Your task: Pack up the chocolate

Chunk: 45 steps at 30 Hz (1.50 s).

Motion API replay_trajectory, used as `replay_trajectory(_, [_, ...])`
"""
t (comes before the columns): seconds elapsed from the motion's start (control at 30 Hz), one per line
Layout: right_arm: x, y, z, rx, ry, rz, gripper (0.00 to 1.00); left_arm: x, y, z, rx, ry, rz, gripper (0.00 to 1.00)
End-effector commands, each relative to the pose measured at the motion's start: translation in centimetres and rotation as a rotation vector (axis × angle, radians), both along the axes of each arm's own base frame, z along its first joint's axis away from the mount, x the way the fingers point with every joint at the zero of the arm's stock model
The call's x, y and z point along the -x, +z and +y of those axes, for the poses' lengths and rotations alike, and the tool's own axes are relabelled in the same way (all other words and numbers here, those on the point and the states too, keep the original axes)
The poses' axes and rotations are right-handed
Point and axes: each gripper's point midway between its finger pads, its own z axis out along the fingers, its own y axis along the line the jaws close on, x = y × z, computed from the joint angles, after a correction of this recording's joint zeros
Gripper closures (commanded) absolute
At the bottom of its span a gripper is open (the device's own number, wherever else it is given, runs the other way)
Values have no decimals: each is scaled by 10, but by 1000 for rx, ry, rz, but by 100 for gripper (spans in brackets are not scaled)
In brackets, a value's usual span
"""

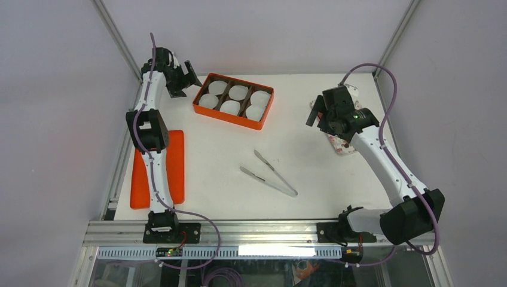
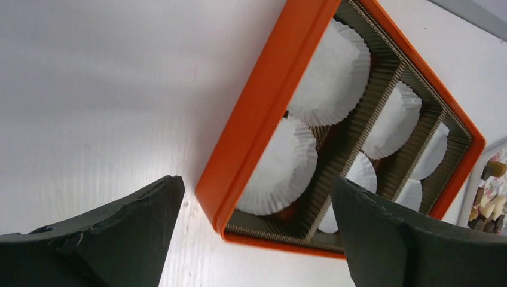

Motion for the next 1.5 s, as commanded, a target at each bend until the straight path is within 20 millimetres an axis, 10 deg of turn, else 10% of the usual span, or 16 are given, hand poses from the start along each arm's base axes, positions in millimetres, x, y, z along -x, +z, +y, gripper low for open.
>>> replay_trajectory(0.0, [-10,12,6,-25,-9,-15,1,-31,6,-9,34,-83,-120,1])
replay_trajectory(0.33, [-8,-16,5,18,2,80,1,-16,-19,-71,141,-259,-94,1])
replay_trajectory(0.87, [10,-15,-11,44,-14,79,1,123,10,-220,144,-494,-5,1])
replay_trajectory(1.47, [3,9,-33,99,35,34,1,127,44,-184,8,-214,-51,1])
